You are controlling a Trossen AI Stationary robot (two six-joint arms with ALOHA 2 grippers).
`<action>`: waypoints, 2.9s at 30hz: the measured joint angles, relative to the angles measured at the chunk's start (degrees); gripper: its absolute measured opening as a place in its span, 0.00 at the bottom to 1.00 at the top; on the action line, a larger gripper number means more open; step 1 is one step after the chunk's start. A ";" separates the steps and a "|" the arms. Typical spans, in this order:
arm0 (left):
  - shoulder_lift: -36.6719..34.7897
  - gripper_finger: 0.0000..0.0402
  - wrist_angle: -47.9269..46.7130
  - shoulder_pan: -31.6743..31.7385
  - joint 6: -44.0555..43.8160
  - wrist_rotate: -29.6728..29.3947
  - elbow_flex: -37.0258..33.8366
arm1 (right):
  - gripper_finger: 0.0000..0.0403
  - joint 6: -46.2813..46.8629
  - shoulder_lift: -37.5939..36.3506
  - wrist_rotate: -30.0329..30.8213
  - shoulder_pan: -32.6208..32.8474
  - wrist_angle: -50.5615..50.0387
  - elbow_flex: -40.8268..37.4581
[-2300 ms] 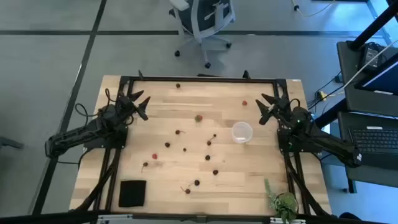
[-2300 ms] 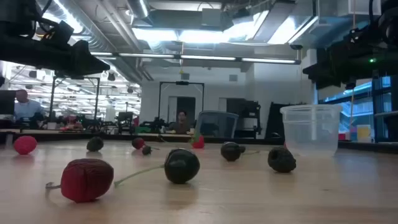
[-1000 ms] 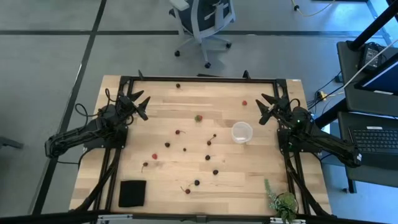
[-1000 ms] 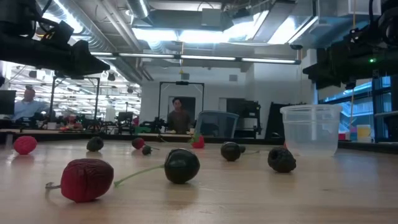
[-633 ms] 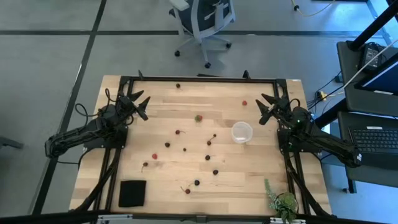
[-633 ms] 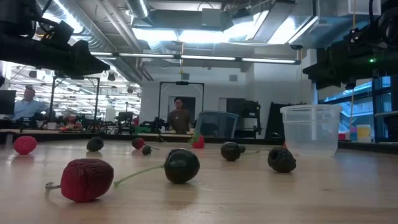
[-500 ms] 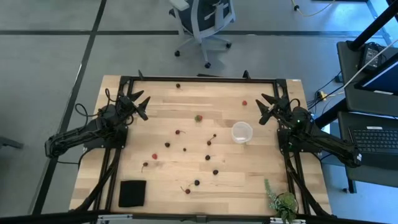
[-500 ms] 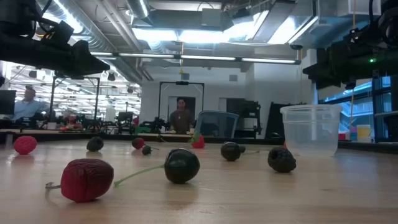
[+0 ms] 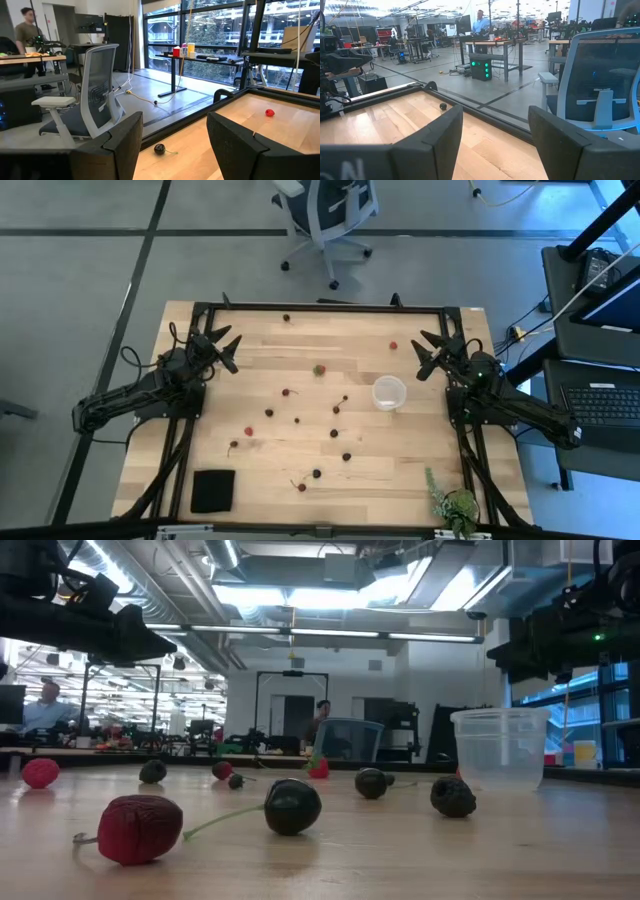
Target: Pick and placing Produce into tupperware
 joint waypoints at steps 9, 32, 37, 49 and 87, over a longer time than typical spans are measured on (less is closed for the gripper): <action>-0.02 0.53 0.01 0.01 0.01 0.00 -0.01 | 0.56 0.01 0.00 0.01 0.01 0.00 0.01; 0.01 0.53 0.01 0.00 0.00 0.00 0.00 | 0.56 -0.01 0.00 0.01 0.00 0.00 0.00; 0.00 0.53 0.00 0.00 0.01 0.00 -0.02 | 0.56 0.57 0.00 -0.01 -0.01 0.00 0.01; -0.02 0.53 0.01 0.02 -0.02 0.00 -0.01 | 0.56 6.81 0.00 -1.74 -0.01 -0.05 0.01; 0.01 0.53 5.57 0.00 -1.57 0.20 0.00 | 0.56 14.15 70.35 0.12 -4.68 -55.41 61.32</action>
